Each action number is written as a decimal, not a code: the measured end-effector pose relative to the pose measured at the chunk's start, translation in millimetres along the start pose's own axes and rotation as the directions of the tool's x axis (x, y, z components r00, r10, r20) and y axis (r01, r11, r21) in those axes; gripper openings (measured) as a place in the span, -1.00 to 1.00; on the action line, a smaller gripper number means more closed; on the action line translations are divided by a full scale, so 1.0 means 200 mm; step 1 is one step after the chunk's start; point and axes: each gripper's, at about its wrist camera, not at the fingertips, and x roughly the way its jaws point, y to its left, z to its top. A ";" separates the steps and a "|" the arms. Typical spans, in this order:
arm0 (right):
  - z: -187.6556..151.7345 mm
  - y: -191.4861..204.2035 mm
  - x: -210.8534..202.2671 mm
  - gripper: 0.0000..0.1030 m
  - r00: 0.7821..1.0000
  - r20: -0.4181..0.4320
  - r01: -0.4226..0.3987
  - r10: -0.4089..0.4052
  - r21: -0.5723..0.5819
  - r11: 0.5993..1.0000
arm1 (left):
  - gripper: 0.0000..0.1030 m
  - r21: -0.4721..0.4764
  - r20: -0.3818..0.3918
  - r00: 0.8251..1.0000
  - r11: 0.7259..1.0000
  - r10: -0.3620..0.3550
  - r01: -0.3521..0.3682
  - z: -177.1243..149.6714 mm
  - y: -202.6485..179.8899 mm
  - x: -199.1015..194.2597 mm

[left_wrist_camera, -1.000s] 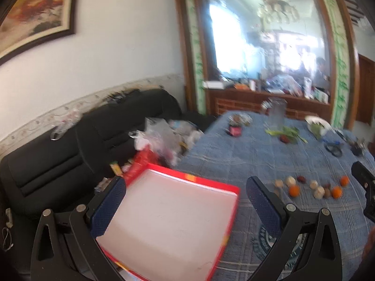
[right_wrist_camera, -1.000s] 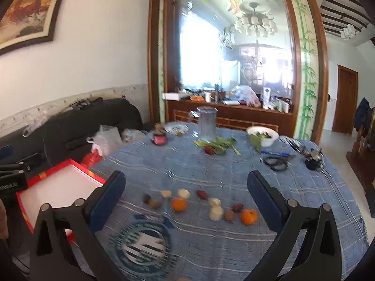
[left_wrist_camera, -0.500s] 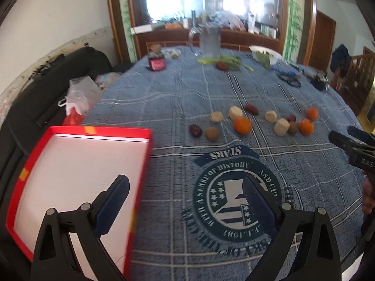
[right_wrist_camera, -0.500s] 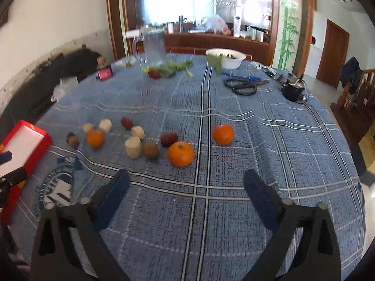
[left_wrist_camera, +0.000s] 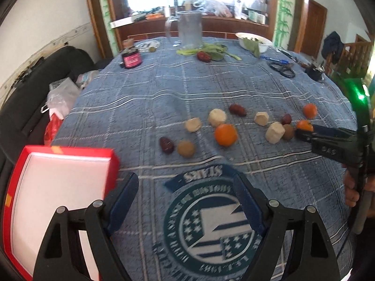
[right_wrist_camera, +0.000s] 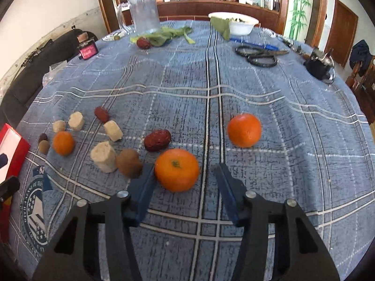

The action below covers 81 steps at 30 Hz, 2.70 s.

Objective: Organize fruits
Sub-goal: 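Grasp the large orange with the right gripper, then carry the orange into the red box and open the right gripper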

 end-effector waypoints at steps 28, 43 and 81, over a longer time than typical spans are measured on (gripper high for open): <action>0.01 -0.12 -0.09 -0.28 0.994 0.072 -0.093 0.086 0.103 0.990 | 0.25 0.008 -0.109 0.994 1.000 0.007 -0.006 0.24 -0.21 0.44; 0.01 -0.12 -0.11 -0.28 0.992 0.106 -0.079 0.069 0.087 0.993 | -0.45 -0.050 -0.021 0.997 0.997 -0.068 0.067 0.19 -0.10 0.25; -0.24 1.74 -0.10 -0.27 0.931 -0.097 -0.363 0.353 -0.372 0.854 | -0.42 -0.203 -0.029 0.955 0.934 0.296 -0.295 -0.60 0.92 -0.24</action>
